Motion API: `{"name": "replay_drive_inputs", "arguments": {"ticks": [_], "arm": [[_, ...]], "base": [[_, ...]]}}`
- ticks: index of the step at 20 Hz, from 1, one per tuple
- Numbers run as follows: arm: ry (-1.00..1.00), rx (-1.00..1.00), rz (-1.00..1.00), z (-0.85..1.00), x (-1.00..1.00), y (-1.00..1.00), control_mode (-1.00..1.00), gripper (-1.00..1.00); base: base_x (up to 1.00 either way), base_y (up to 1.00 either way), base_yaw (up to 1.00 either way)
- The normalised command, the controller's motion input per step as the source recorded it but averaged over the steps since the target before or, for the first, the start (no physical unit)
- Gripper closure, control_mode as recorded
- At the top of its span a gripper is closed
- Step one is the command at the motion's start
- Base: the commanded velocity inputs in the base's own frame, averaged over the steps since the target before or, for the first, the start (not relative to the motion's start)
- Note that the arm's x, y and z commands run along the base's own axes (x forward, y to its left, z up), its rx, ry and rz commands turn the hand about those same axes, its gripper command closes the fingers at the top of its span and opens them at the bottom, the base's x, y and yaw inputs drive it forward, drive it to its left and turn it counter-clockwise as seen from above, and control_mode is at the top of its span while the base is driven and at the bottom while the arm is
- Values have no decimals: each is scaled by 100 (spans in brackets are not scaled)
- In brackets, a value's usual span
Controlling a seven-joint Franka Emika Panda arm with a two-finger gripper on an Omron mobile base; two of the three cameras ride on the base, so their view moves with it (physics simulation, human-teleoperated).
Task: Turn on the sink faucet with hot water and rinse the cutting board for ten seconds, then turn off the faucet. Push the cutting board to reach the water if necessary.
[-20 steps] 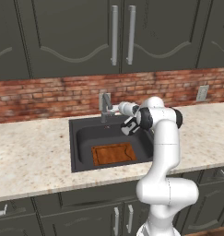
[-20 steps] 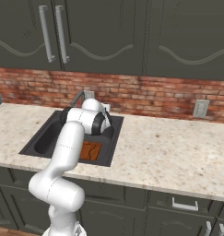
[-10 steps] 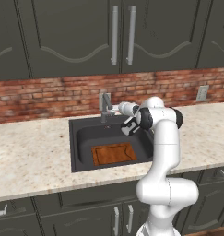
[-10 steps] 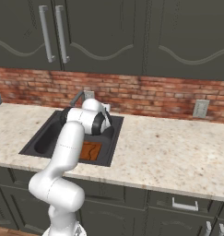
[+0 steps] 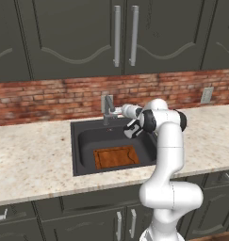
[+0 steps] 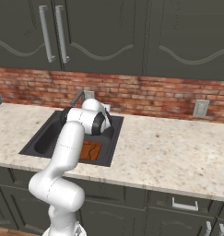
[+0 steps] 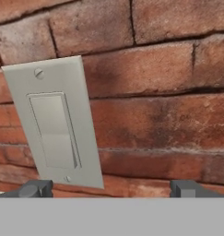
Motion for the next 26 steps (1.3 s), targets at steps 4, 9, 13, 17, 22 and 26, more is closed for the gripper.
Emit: {"name": "replay_drive_inputs", "arguments": {"ticks": [4,9,13,17,22,26], "arm": [[0,2,0,0,0,-23,-100,-100],[0,2,0,0,0,-33,-100,-100],[0,3,0,0,0,-39,-100,-100],[0,2,0,0,0,-47,-100,-100],[0,3,0,0,0,-56,-100,-100],[0,3,0,0,0,-58,-100,-100]], "base": [[0,0,0],[0,0,0],[0,0,0],[0,0,0],[0,0,0],[0,0,0]]}}
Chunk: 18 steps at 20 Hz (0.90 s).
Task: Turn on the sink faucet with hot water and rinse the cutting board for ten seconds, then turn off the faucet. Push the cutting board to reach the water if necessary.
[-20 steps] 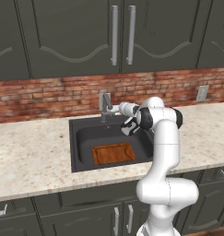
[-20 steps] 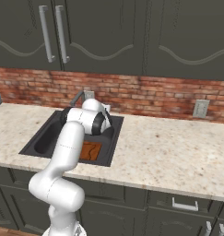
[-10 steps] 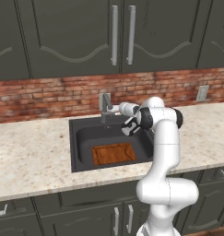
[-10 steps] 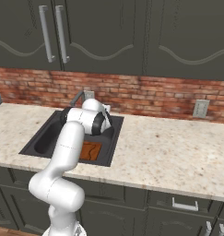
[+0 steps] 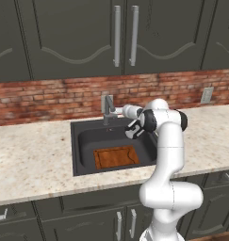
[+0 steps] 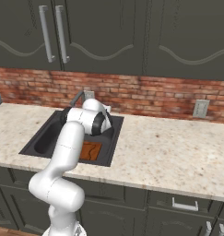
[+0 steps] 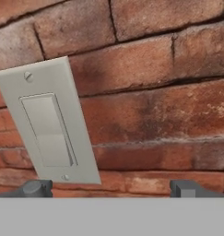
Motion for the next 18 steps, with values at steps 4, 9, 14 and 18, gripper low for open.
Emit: {"name": "replay_drive_inputs", "arguments": {"ticks": [4,9,14,18], "arm": [[0,4,0,0,-1,-65,-100,-100],[0,3,0,0,-6,-61,-100,-100],[-1,2,3,0,-1,-50,-100,-100],[-1,1,5,0,-1,-44,-100,-100]], "base": [[0,0,0],[0,0,0],[0,0,0],[0,0,0]]}}
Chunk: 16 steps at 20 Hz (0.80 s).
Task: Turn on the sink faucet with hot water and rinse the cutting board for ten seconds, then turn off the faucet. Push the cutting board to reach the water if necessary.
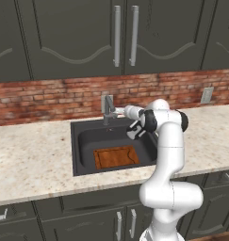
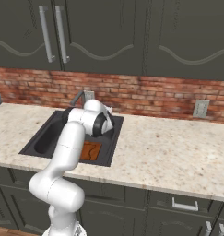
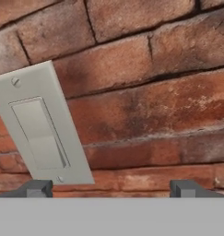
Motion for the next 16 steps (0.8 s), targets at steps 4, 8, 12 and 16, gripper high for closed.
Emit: {"name": "replay_drive_inputs", "arguments": {"ticks": [4,8,12,16], "arm": [[0,0,3,0,-8,-47,-100,-100],[0,0,1,0,-12,-53,-100,-100],[0,0,0,0,-22,-54,-100,-100],[0,0,0,0,-34,-56,-100,-100]], "base": [[0,0,0],[0,0,0],[0,0,0],[0,0,0]]}}
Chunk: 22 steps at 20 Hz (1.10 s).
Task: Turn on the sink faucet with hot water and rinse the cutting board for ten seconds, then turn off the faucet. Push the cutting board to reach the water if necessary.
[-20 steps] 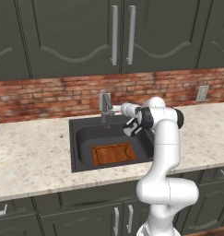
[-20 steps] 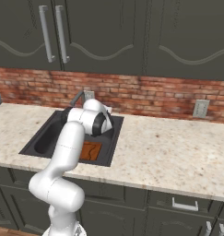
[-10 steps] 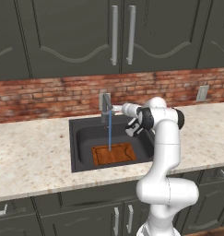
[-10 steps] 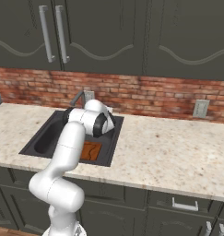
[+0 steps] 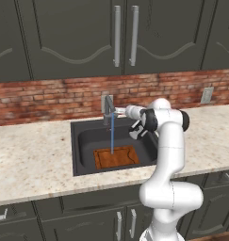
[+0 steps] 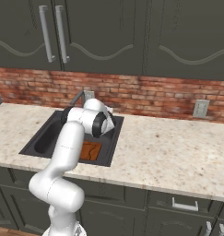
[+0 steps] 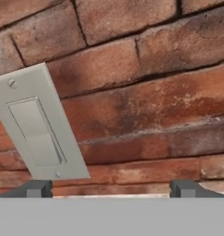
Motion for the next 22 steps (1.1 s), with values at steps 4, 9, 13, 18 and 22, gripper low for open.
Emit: {"name": "replay_drive_inputs", "arguments": {"ticks": [4,9,13,18,22], "arm": [[0,0,0,-1,-43,-58,-100,-100],[0,0,0,-5,-57,-60,-100,-100],[0,0,0,-4,-69,-58,-100,-100],[0,0,0,-4,-64,-61,-100,-100],[2,0,0,0,-53,-50,-100,-100]], "base": [[0,0,0],[0,0,0],[0,0,0],[0,0,0],[0,0,0]]}}
